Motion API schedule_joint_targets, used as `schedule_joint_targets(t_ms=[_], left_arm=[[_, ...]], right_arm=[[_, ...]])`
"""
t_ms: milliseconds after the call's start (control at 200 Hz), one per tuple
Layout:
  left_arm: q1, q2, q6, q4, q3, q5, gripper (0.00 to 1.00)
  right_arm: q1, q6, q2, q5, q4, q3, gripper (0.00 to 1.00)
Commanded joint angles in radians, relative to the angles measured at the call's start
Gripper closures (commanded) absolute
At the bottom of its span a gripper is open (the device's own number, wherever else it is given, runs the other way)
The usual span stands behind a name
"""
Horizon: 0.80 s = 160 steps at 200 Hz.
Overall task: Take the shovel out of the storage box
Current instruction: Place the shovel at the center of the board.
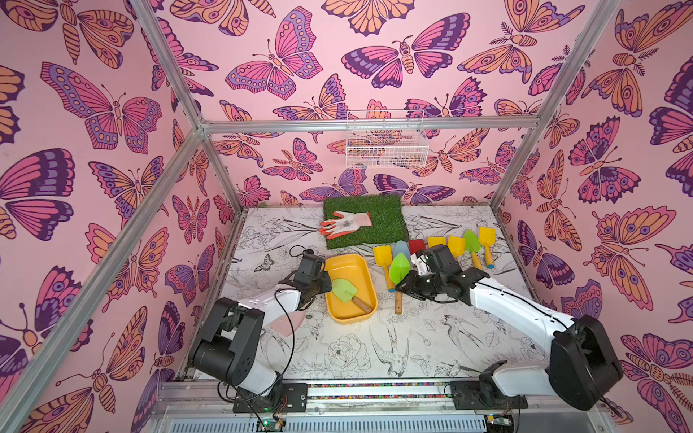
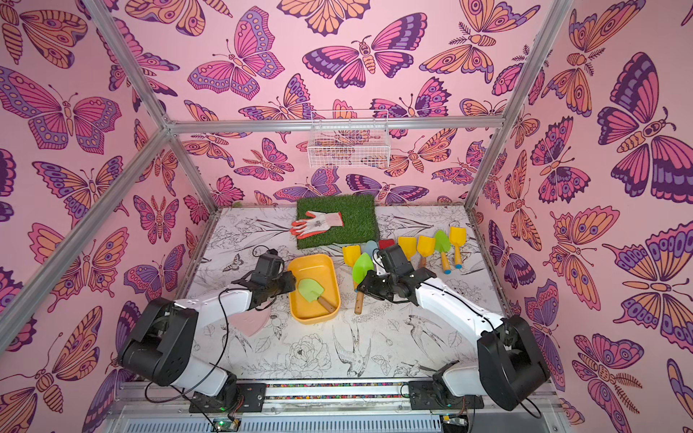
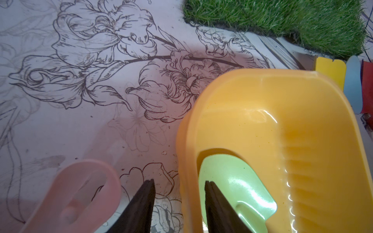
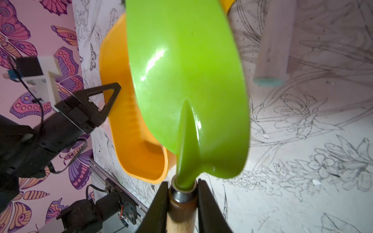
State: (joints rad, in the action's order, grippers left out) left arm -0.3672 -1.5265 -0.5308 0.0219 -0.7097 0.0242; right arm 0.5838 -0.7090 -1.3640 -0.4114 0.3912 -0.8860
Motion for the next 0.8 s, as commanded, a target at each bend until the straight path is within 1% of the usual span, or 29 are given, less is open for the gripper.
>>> schedule_joint_targets(t_ms=[0, 65, 180, 330, 536, 651, 796], left_arm=[[-0.006, 0.025, 0.016, -0.007, 0.010, 0.020, 0.53], [-0.006, 0.022, 0.016, -0.007, 0.010, 0.020, 0.54], [-0.006, 0.027, 0.015, -0.006, 0.011, 0.020, 0.53], [-0.006, 0.031, 0.005, -0.007, 0.012, 0.004, 0.53], [-0.006, 0.014, -0.005, 0.003, 0.009, -0.017, 0.53], [-0.006, -0.006, -0.010, 0.006, 0.003, -0.031, 0.53], [-0.006, -0.017, -0.013, 0.011, 0.001, -0.039, 0.54]], right_arm=[[-0.006, 0.137, -0.008, -0.056, 0.153, -0.039, 1.00], [-0.011, 0.151, -0.007, -0.070, 0.189, -0.029, 1.00], [-0.017, 0.134, 0.022, -0.116, 0.170, 0.025, 1.00], [-0.017, 0.120, 0.072, -0.138, 0.183, 0.078, 1.00], [-0.004, 0.090, 0.136, -0.166, 0.128, 0.175, 1.00], [0.022, 0.077, 0.137, -0.160, 0.102, 0.206, 1.00], [0.068, 0.064, 0.104, -0.147, 0.072, 0.224, 0.99]])
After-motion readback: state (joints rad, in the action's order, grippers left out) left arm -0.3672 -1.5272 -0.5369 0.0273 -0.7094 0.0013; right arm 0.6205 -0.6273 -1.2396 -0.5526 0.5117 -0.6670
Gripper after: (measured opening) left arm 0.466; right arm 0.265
